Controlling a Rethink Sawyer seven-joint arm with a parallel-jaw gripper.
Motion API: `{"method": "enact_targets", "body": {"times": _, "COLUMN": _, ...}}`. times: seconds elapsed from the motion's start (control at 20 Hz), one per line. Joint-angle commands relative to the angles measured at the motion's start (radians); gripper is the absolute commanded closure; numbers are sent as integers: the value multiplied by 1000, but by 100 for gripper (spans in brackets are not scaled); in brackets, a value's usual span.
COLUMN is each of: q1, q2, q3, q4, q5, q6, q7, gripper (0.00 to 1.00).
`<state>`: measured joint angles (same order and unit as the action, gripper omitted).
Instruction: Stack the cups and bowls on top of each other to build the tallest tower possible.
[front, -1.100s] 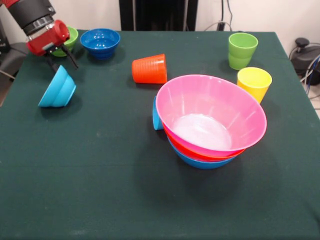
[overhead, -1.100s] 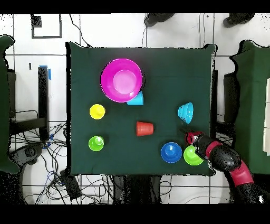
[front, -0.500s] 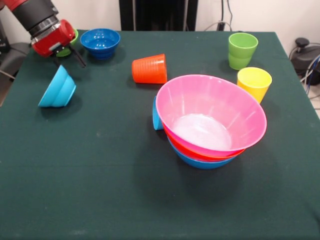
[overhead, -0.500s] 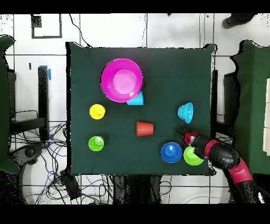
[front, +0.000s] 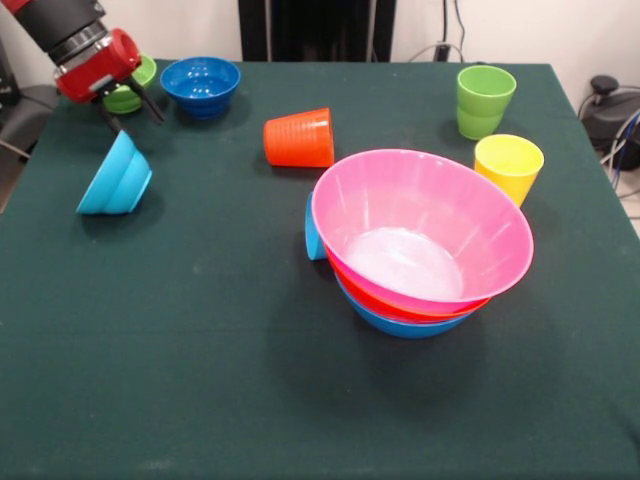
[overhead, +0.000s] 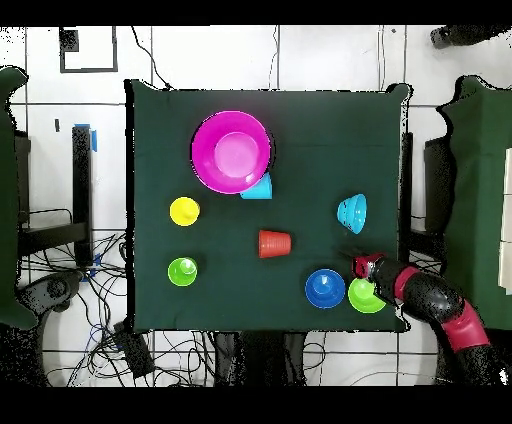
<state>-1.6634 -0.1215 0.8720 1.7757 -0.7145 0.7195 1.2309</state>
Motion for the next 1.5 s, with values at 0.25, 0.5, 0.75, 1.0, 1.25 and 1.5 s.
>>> {"method": "enact_targets", "body": {"times": 0.25, "q1": 79, "q2": -5, "q3": 21, "q4": -164, "q5": -6, "q6": 144, "q7": -311, "gripper": 0}}
{"method": "enact_targets", "body": {"times": 0.5, "q1": 83, "q2": 34, "q3": 50, "q4": -231, "q5": 1, "q6": 195, "q7": -408, "gripper": 0}}
{"method": "enact_targets", "body": {"times": 0.75, "q1": 84, "q2": 59, "q3": 58, "q4": -272, "q5": 0, "q6": 212, "q7": -434, "gripper": 0}}
{"method": "enact_targets", "body": {"times": 1.0, "q1": 84, "q2": 72, "q3": 60, "q4": -293, "q5": 3, "q6": 221, "q7": -432, "gripper": 0}}
{"method": "enact_targets", "body": {"times": 1.25, "q1": 78, "q2": 84, "q3": 67, "q4": -280, "q5": -2, "q6": 163, "q7": -397, "gripper": 0}}
{"method": "enact_targets", "body": {"times": 1.5, "q1": 83, "q2": 84, "q3": 68, "q4": -260, "q5": -14, "q6": 116, "q7": -343, "gripper": 0}}
